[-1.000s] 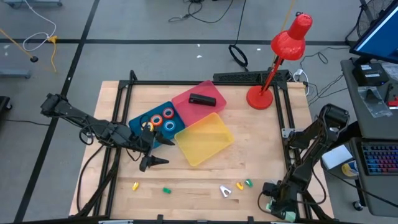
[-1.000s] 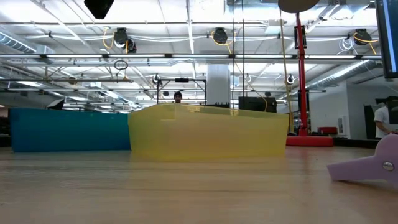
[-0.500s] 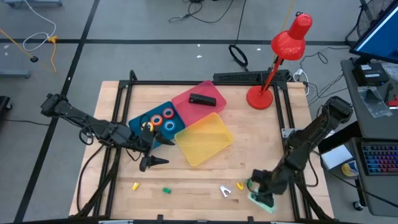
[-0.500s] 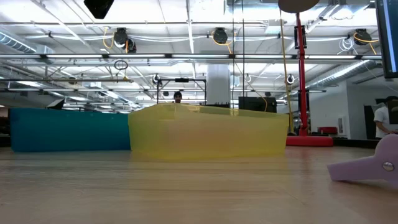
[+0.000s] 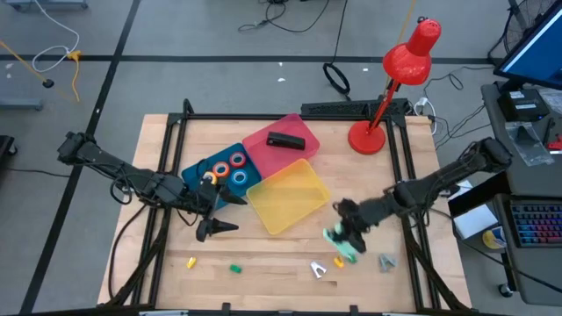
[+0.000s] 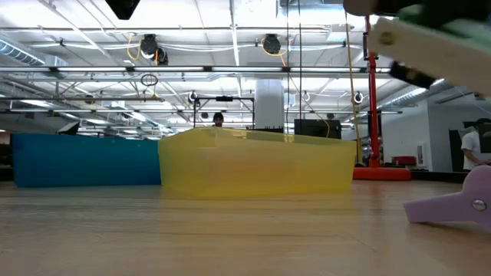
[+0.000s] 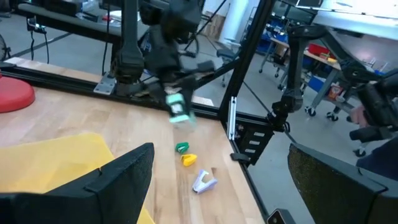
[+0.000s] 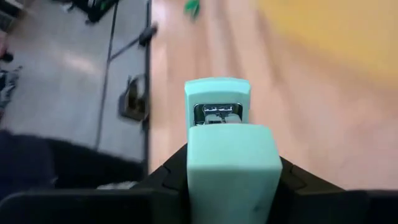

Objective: Pick and place Stapler, Stapler remover, tape
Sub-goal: Put the light blue stapler into the pink bin

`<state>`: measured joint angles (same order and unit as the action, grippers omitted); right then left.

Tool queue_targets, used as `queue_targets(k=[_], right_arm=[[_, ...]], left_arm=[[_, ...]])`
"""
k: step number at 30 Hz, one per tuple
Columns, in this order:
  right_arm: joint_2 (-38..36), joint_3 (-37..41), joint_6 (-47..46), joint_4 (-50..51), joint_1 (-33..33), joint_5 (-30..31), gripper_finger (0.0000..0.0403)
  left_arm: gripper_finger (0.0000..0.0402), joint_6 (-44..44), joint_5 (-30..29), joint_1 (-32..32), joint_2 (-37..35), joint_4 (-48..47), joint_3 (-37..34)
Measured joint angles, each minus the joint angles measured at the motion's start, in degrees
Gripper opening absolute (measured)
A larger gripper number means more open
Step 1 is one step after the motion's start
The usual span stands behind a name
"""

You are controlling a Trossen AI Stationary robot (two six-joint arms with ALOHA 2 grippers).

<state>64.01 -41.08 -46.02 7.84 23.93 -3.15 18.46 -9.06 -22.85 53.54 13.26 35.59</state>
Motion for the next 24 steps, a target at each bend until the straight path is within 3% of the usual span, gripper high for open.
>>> queue_targets(k=[7,15,24], right_arm=[[-0.6,-1.8,15.7,-5.6,-13.7,-3.1,0.0109],[3.8,-9.8,31.0,-6.7,-25.1,-4.4,0.0108],[17.4,-25.2,42.6,-5.0,-33.8,-4.4,0.0108]], left_arm=[[0.0367,0.6,0.0,0.0,0.0,0.0,0.0],[0.0367,5.4,0.2,0.0,0.0,-0.7,0.0],[0.0367,1.9,4.0,0.1,0.0,-1.7,0.0]])
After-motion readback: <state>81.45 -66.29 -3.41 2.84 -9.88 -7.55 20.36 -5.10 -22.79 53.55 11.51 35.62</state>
